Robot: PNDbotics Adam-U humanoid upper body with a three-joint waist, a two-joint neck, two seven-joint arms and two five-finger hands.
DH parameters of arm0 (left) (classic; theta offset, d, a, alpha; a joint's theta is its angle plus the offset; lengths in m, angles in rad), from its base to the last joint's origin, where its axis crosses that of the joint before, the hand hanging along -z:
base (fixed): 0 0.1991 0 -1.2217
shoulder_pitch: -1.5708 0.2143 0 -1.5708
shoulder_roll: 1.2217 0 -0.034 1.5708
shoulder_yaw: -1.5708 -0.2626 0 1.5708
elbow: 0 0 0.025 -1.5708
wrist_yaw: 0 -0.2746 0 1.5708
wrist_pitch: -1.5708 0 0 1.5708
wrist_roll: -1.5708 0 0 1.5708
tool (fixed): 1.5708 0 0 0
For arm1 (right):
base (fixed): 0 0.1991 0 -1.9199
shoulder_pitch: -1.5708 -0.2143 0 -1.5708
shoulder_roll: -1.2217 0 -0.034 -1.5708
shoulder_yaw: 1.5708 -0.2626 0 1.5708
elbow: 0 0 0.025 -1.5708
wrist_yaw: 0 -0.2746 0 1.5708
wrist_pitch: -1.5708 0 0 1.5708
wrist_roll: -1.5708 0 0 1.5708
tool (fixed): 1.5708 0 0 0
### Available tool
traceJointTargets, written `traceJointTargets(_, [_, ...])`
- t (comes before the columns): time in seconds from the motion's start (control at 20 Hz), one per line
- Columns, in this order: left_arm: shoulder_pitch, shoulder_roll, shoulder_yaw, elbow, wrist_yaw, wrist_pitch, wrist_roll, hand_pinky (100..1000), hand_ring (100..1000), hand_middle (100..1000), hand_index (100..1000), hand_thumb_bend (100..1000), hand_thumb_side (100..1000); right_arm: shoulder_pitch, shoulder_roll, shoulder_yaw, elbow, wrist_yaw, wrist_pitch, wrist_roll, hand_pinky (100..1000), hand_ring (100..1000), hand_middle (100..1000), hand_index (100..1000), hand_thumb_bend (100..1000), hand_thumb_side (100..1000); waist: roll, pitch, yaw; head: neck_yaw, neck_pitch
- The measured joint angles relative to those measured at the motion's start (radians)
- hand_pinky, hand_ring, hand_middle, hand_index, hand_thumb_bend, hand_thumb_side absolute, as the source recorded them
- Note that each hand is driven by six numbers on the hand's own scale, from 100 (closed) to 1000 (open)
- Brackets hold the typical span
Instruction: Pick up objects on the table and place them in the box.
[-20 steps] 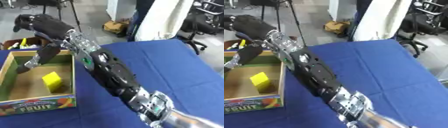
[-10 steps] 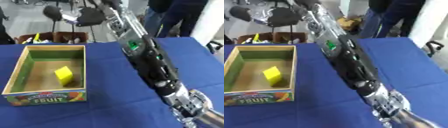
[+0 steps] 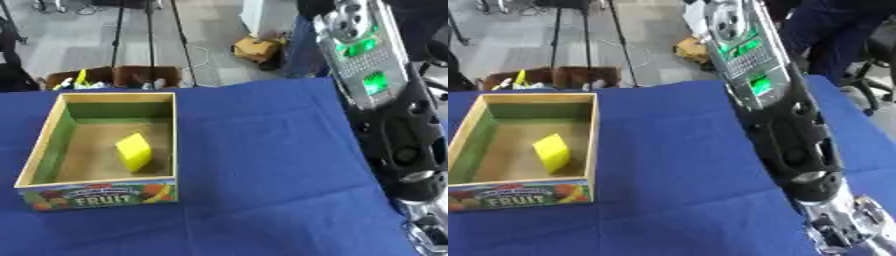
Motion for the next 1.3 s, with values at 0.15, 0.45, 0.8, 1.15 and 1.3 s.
traceJointTargets(0.15, [0.002,0.0,0.001,0.0,-0.001,0.002,0.003,358,416,459,617,167,655,0.053,-0.026,-0.029,-0.034,-0.052,0.019,-0.029,764,915,744,797,414,1000,0.003,-0.003,-0.012,0.017,0.001])
traceJointTargets(0.45, [0.008,0.0,0.007,-0.003,-0.003,0.004,0.015,358,416,459,616,168,656,0.19,-0.086,-0.061,-0.047,-0.22,-0.07,-0.053,849,988,750,792,419,726,0.01,-0.014,-0.038,0.056,0.015])
traceJointTargets(0.8, [0.015,0.001,0.019,-0.004,-0.009,0.005,0.034,358,417,459,616,171,661,0.368,-0.104,-0.098,-0.048,-0.395,-0.205,0.015,870,1000,750,797,441,782,0.026,-0.03,-0.073,0.12,0.039])
traceJointTargets(1.15, [0.026,0.01,0.026,-0.009,-0.011,-0.001,0.051,357,417,459,616,177,668,0.535,-0.071,-0.125,-0.048,-0.39,-0.309,0.038,854,1000,729,797,436,763,0.051,-0.045,-0.107,0.189,0.052])
traceJointTargets(1.3, [0.032,0.01,0.03,-0.009,-0.011,-0.005,0.057,357,416,458,615,181,670,0.6,-0.022,-0.134,-0.048,-0.348,-0.346,0.03,850,1000,725,795,439,759,0.065,-0.047,-0.119,0.21,0.053])
